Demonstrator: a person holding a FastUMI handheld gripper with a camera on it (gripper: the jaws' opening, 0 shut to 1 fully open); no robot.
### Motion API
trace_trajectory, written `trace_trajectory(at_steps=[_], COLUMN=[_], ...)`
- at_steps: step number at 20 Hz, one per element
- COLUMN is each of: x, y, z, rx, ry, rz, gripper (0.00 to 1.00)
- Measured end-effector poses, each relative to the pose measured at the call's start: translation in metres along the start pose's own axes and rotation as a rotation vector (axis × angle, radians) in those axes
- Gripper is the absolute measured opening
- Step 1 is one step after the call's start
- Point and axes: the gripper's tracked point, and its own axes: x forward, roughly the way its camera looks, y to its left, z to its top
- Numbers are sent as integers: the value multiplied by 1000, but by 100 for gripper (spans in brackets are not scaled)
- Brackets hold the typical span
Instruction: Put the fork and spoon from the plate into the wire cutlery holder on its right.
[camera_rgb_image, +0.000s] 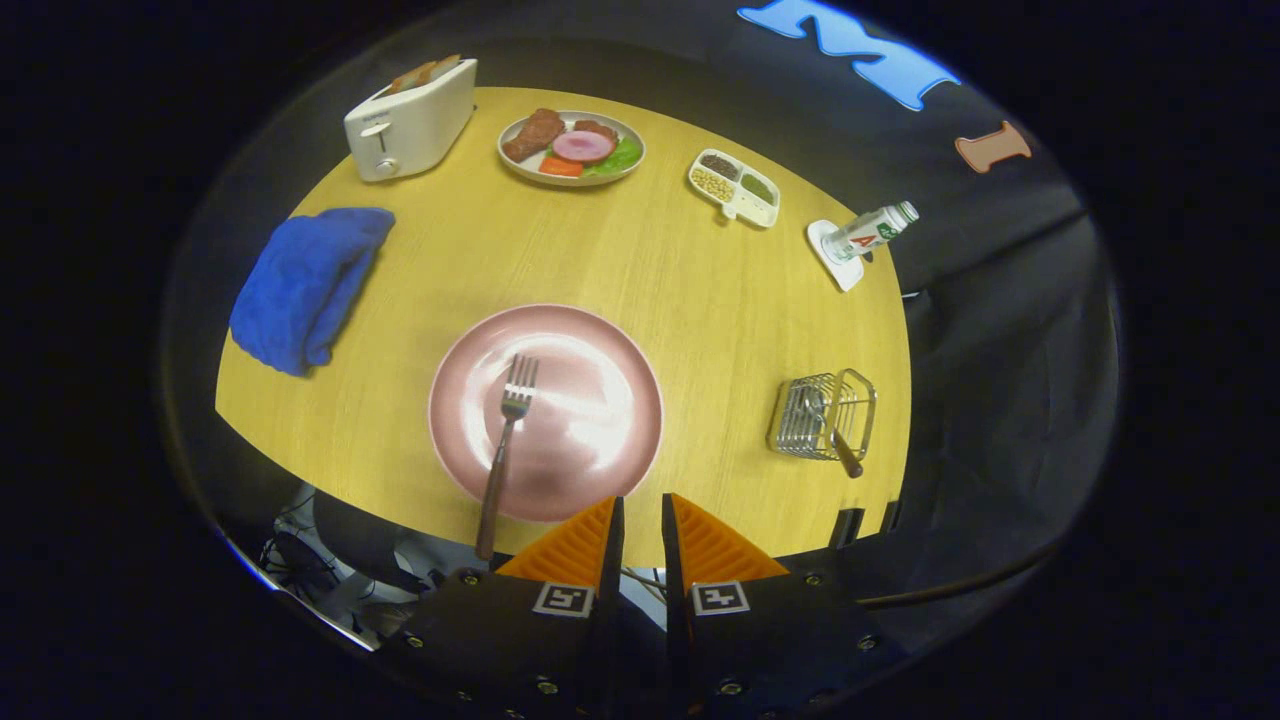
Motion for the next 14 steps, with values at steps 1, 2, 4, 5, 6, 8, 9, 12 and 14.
trace_trajectory(at_steps=[1,2,4,5,6,8,9,12,14], x=[2,4,9,11,14,21,24,35,44], y=[9,17,31,35,38,48,53,63,73], z=[-2,-3,-6,-7,-6,-5,-4,-5,-8], rx=[-8,-18,-28,-29,-27,-17,-11,-12,-6], ry=[5,10,20,21,24,26,26,47,62], rz=[10,20,35,34,31,47,58,69,99], gripper=[22,22,21,22,22,22,22,21,22])
